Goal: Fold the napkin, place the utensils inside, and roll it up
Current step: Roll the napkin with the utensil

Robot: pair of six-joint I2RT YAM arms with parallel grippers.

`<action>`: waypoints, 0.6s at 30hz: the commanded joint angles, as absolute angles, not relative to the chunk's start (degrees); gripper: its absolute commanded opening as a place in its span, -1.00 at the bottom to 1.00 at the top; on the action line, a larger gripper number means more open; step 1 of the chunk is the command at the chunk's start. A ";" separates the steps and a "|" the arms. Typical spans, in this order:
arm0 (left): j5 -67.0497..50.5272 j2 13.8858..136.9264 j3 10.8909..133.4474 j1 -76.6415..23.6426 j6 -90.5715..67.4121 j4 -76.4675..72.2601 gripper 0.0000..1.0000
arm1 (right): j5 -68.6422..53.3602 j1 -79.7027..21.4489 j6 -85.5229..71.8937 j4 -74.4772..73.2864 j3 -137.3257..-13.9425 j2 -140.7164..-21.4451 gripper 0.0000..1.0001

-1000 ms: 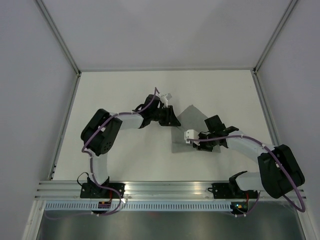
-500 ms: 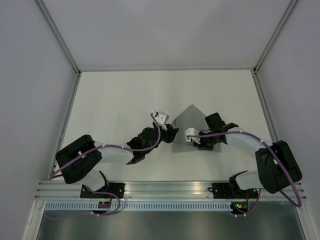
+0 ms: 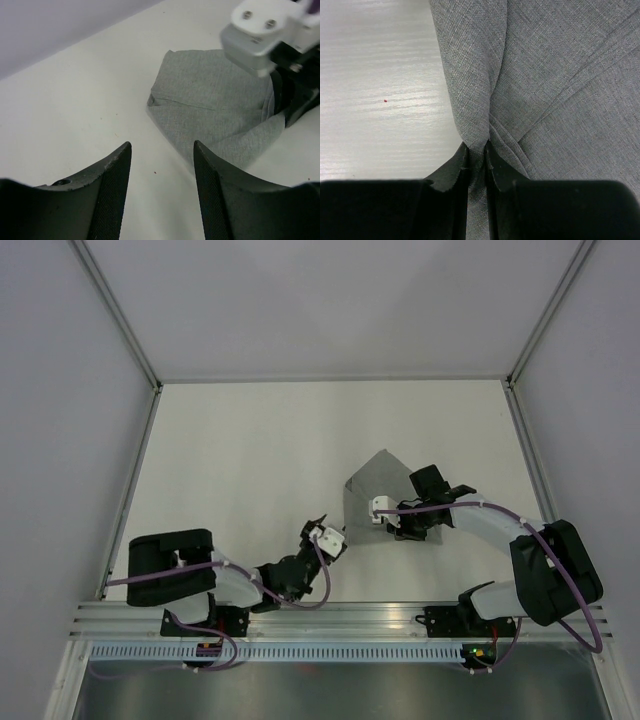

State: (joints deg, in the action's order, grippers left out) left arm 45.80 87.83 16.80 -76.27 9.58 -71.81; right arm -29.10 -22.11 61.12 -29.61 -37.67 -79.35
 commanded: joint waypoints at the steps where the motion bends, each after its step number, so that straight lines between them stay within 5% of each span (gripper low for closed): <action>1: 50.37 94.37 21.26 -82.33 26.59 -94.38 0.15 | -29.71 -21.80 62.05 -31.55 -38.76 -80.07 -0.99; 6: 43.88 105.62 28.20 -86.65 43.41 -91.08 0.23 | -29.18 -21.80 61.96 -31.82 -38.94 -79.98 -0.99; 18: 10.40 100.72 40.85 -77.62 32.17 -39.67 0.29 | -28.74 -21.71 61.44 -31.91 -39.64 -81.39 -0.99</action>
State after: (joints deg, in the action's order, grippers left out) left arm 23.49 103.37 36.91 -80.29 35.35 -54.00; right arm -28.73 -22.11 61.10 -30.63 -38.52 -80.12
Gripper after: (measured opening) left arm 0.652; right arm 0.200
